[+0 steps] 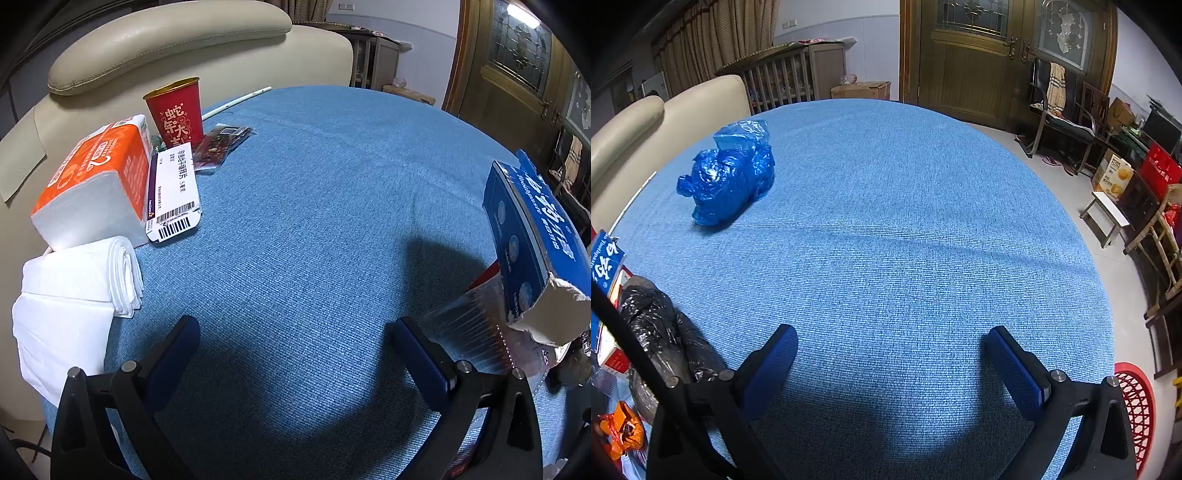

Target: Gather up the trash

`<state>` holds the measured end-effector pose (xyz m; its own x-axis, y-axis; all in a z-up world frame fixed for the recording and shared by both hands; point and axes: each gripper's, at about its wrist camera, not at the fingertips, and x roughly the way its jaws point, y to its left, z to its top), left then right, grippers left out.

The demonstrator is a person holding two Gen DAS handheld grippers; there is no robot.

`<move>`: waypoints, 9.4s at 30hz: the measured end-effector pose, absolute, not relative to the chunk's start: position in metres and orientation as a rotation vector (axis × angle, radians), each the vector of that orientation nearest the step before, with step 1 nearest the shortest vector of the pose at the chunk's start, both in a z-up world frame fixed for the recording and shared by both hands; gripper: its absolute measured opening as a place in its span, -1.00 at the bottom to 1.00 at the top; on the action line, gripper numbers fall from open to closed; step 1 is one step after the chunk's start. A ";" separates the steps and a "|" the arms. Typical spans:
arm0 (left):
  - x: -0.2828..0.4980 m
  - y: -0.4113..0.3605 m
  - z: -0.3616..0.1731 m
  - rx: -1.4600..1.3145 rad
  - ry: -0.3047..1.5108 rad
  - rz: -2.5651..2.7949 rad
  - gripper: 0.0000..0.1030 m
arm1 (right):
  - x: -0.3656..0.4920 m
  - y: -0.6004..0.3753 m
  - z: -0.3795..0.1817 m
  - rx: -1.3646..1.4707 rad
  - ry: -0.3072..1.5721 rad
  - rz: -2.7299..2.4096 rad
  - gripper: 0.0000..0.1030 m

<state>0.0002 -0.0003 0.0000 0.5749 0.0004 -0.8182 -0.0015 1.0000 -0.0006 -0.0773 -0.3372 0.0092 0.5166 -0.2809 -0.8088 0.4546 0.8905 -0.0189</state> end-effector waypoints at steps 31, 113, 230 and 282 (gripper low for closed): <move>-0.079 0.013 0.082 -0.025 0.824 -0.087 1.00 | -0.077 -0.372 0.214 0.459 0.550 -0.234 1.00; -0.187 -0.084 0.039 0.174 1.103 -0.421 1.00 | -0.224 -0.345 0.043 -0.023 1.114 -0.092 0.60; -0.185 0.106 0.119 0.207 1.019 0.110 -0.35 | -0.179 -0.108 0.095 0.525 1.074 0.701 -0.30; -0.237 -0.339 0.089 0.363 0.886 -0.844 -0.35 | -0.357 -0.571 0.019 0.622 0.971 -0.505 -0.20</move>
